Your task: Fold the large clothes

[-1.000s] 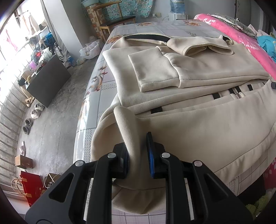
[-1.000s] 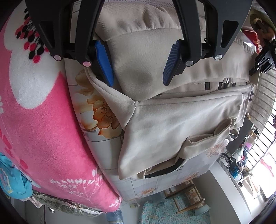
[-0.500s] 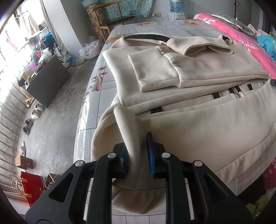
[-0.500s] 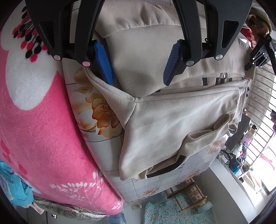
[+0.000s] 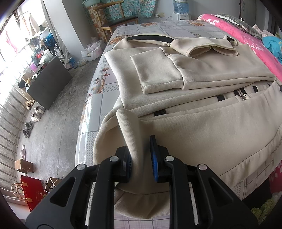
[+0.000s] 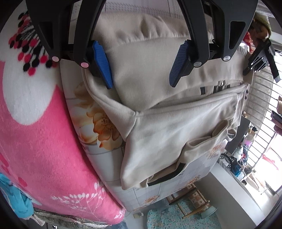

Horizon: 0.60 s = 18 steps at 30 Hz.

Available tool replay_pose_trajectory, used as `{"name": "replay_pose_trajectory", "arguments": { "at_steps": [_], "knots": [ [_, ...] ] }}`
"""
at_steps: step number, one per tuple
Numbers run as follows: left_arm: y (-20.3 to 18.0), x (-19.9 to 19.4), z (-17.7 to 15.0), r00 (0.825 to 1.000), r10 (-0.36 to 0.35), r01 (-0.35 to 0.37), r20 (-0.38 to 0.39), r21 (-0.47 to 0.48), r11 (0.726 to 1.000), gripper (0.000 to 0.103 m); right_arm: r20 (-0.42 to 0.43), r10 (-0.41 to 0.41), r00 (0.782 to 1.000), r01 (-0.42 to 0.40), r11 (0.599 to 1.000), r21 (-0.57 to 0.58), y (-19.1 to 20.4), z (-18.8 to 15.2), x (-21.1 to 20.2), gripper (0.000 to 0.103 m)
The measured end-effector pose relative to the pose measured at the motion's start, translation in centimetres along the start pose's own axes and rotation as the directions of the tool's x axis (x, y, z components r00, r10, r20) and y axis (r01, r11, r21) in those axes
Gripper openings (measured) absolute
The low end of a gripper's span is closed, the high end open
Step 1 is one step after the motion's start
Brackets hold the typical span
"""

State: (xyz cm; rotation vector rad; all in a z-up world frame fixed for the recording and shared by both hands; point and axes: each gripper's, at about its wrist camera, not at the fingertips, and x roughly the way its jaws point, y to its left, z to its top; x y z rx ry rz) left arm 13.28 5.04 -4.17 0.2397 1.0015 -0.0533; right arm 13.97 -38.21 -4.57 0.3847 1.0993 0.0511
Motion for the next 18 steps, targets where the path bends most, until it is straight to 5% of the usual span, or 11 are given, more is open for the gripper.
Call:
{"name": "replay_pose_trajectory", "arguments": {
  "at_steps": [15, 18],
  "knots": [
    [0.1, -0.1, -0.1, 1.0, 0.001, -0.001, 0.001, -0.006, 1.0, 0.018, -0.035, 0.077, 0.996, -0.077, 0.997, 0.003, -0.7, 1.5, 0.9, 0.064],
    [0.1, -0.1, -0.1, 1.0, 0.0, 0.0, 0.002, -0.006, 1.0, 0.018, -0.07, 0.101, 0.992, -0.101, 0.995, 0.013, -1.0, 1.4, 0.7, 0.058]
  ]
}}
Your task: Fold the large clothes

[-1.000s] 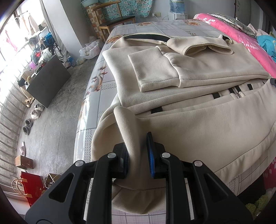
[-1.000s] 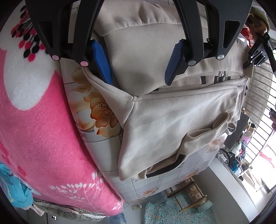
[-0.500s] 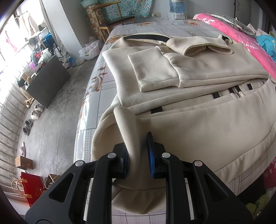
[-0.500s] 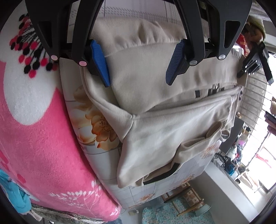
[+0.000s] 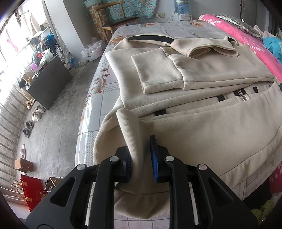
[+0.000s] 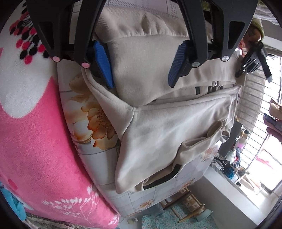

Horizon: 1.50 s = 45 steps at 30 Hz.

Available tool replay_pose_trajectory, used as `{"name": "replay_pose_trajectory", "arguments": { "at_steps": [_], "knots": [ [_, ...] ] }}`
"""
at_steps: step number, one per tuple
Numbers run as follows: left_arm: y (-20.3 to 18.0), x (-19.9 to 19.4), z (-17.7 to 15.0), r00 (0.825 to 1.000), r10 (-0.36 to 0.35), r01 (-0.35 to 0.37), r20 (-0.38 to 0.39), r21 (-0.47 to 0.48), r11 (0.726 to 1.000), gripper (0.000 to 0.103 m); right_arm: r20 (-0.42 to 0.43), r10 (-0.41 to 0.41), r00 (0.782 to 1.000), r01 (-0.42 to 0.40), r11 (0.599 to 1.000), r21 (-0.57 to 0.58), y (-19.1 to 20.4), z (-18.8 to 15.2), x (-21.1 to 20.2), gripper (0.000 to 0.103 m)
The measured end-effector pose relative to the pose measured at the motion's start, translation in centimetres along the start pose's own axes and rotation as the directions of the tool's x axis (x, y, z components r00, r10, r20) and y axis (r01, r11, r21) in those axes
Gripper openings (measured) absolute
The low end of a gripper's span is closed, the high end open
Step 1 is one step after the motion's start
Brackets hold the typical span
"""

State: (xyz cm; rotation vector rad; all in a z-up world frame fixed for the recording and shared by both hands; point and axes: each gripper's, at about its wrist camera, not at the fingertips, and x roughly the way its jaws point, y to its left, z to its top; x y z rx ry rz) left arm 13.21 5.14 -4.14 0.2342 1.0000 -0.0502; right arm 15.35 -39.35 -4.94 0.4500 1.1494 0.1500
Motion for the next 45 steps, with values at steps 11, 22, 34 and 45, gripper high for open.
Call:
{"name": "replay_pose_trajectory", "arguments": {
  "at_steps": [11, 22, 34, 45],
  "knots": [
    [0.0, -0.1, 0.0, 1.0, 0.0, 0.0, 0.0, 0.002, 1.0, 0.018, -0.055, 0.065, 0.996, -0.062, 0.997, 0.041, -1.2, 0.5, 0.7, 0.036],
    [0.0, -0.1, -0.1, 1.0, 0.0, 0.0, -0.001, 0.003, 1.0, 0.018, -0.064, -0.064, 0.996, 0.06, 0.995, -0.077, 0.9, -0.5, 0.6, 0.02],
    [0.0, -0.1, -0.1, 1.0, 0.004, -0.004, -0.003, 0.006, 1.0, 0.018, 0.005, -0.315, 0.949, 0.306, 0.918, -0.254, 4.7, -1.2, 1.8, 0.02],
    [0.1, -0.1, 0.0, 1.0, 0.005, -0.005, -0.004, 0.006, 1.0, 0.019, 0.01, -0.326, 0.945, 0.317, 0.913, -0.258, 4.8, -1.5, 1.6, 0.02]
  ]
}}
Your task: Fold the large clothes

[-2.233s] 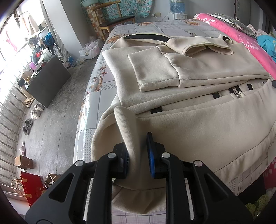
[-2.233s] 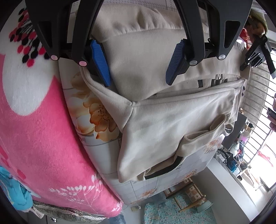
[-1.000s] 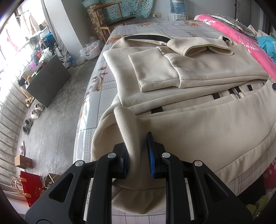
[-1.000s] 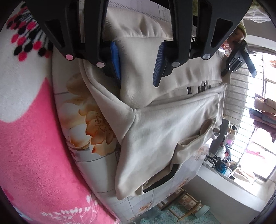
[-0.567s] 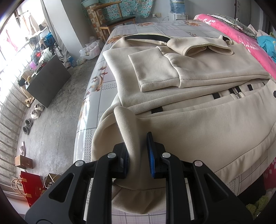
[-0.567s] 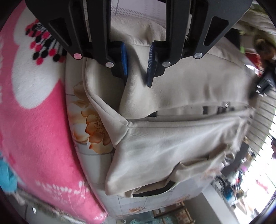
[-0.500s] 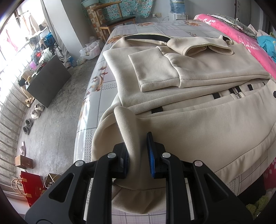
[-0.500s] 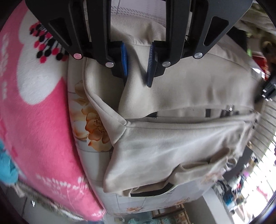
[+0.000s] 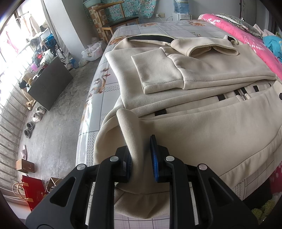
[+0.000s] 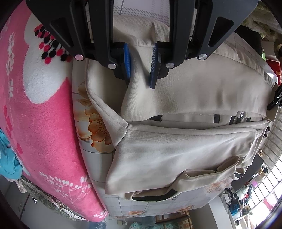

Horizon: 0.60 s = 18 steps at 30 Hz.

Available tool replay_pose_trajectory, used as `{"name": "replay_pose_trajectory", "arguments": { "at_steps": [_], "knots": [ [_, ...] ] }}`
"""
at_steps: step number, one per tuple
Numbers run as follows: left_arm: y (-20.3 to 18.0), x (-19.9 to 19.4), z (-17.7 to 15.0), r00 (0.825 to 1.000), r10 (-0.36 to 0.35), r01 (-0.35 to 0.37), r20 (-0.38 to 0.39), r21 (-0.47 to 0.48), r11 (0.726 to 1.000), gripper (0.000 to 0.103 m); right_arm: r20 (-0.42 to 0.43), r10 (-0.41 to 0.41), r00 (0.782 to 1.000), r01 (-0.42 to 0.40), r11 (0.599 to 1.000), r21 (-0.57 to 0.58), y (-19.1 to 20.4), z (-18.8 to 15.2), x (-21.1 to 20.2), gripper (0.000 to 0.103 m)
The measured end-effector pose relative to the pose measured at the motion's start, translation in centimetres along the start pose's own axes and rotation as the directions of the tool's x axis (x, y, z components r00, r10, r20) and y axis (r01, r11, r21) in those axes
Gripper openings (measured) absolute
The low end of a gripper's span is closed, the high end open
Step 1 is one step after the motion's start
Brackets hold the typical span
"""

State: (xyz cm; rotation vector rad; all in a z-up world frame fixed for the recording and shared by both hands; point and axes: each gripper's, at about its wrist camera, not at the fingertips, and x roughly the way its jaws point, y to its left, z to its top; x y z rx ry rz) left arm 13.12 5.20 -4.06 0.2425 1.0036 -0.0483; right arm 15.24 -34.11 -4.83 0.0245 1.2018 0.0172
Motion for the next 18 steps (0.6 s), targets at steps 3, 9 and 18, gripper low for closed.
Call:
{"name": "replay_pose_trajectory", "arguments": {
  "at_steps": [3, 9, 18],
  "knots": [
    [-0.02, -0.01, -0.01, 1.0, 0.002, -0.002, 0.0, 0.002, 1.0, 0.019, 0.001, -0.004, 1.0, 0.004, 1.0, -0.002, 0.04, -0.06, 0.04, 0.02],
    [-0.04, -0.01, -0.01, 1.0, 0.003, -0.003, -0.001, 0.002, 1.0, 0.019, 0.003, -0.009, 1.0, 0.009, 1.0, -0.003, 0.08, -0.06, 0.08, 0.02],
    [-0.03, -0.07, -0.09, 1.0, 0.006, -0.006, -0.001, 0.003, 1.0, 0.019, 0.004, -0.009, 1.0, 0.009, 1.0, -0.004, 0.07, -0.1, 0.1, 0.02]
  ]
}}
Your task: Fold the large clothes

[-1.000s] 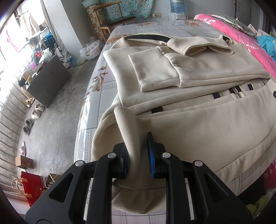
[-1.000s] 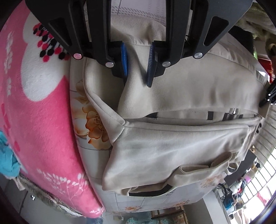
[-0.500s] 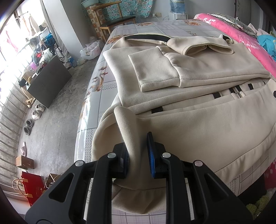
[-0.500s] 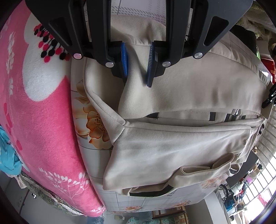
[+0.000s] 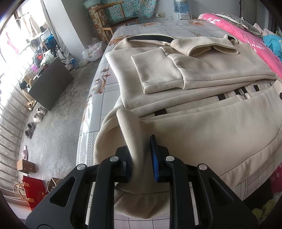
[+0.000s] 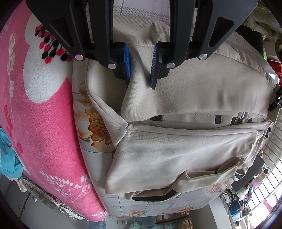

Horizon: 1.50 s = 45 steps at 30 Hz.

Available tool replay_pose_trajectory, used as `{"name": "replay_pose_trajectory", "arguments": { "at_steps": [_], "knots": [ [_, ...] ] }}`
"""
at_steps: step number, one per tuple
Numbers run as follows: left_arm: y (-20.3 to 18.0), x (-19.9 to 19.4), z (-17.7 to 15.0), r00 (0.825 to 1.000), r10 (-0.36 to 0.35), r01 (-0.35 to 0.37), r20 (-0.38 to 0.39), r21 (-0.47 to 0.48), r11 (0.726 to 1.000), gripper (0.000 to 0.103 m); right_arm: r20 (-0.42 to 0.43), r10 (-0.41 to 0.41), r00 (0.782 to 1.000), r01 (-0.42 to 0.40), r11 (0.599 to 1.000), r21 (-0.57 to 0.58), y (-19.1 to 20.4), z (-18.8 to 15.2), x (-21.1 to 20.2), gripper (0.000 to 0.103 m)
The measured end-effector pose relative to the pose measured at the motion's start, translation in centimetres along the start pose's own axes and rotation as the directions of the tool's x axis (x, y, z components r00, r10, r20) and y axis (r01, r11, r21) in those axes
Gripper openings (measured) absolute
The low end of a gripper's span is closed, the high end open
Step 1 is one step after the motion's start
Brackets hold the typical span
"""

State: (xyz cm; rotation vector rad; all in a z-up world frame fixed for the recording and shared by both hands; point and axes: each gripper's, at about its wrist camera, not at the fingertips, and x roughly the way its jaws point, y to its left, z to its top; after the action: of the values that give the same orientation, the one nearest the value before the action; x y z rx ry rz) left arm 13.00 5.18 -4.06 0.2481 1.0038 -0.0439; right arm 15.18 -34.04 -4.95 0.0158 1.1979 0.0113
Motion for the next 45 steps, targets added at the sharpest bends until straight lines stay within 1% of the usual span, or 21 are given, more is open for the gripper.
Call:
{"name": "replay_pose_trajectory", "arguments": {
  "at_steps": [23, 32, 34, 36, 38, 41, 42, 44, 45],
  "knots": [
    [-0.1, -0.1, 0.0, 1.0, 0.004, -0.004, 0.002, 0.001, 1.0, 0.019, 0.007, -0.014, 1.0, 0.014, 1.0, -0.009, 0.1, -0.2, 0.0, 0.02],
    [-0.2, -0.2, -0.1, 1.0, 0.021, -0.021, 0.017, 0.011, 1.0, 0.019, 0.021, -0.048, 0.999, 0.049, 0.998, -0.044, 0.7, -0.2, -0.1, 0.02],
    [-0.3, -0.3, -0.3, 0.999, 0.03, -0.03, 0.031, 0.02, 0.999, 0.017, 0.035, -0.066, 0.997, 0.068, 0.996, -0.059, 1.0, -0.2, -0.1, 0.019],
    [-0.4, -0.3, -0.4, 0.998, 0.04, -0.041, 0.045, 0.025, 0.999, 0.01, 0.052, -0.091, 0.995, 0.094, 0.993, -0.072, 1.4, -0.5, -0.4, 0.012],
    [-0.2, -0.7, -0.5, 0.997, 0.036, -0.037, 0.068, 0.015, 0.999, 0.007, 0.083, -0.103, 0.991, 0.109, 0.991, -0.073, 1.6, -0.9, -1.1, 0.007],
    [0.4, -2.3, -1.0, 0.991, 0.022, -0.021, 0.133, -0.009, 1.0, 0.005, 0.139, -0.128, 0.982, 0.138, 0.988, -0.068, 2.2, -1.8, -2.9, 0.006],
    [0.7, -3.3, -1.2, 0.986, 0.014, -0.012, 0.165, -0.017, 1.0, 0.005, 0.157, -0.134, 0.978, 0.146, 0.987, -0.065, 2.3, -2.1, -3.5, 0.006],
    [0.9, -5.0, -1.5, 0.979, 0.015, -0.011, 0.204, -0.021, 1.0, 0.005, 0.197, -0.144, 0.97, 0.157, 0.986, -0.055, 2.7, -2.8, -4.9, 0.006],
    [1.1, -6.2, -1.8, 0.973, 0.01, -0.005, 0.23, -0.023, 1.0, 0.005, 0.224, -0.153, 0.962, 0.168, 0.985, -0.048, 2.8, -3.1, -5.9, 0.006]
  ]
}}
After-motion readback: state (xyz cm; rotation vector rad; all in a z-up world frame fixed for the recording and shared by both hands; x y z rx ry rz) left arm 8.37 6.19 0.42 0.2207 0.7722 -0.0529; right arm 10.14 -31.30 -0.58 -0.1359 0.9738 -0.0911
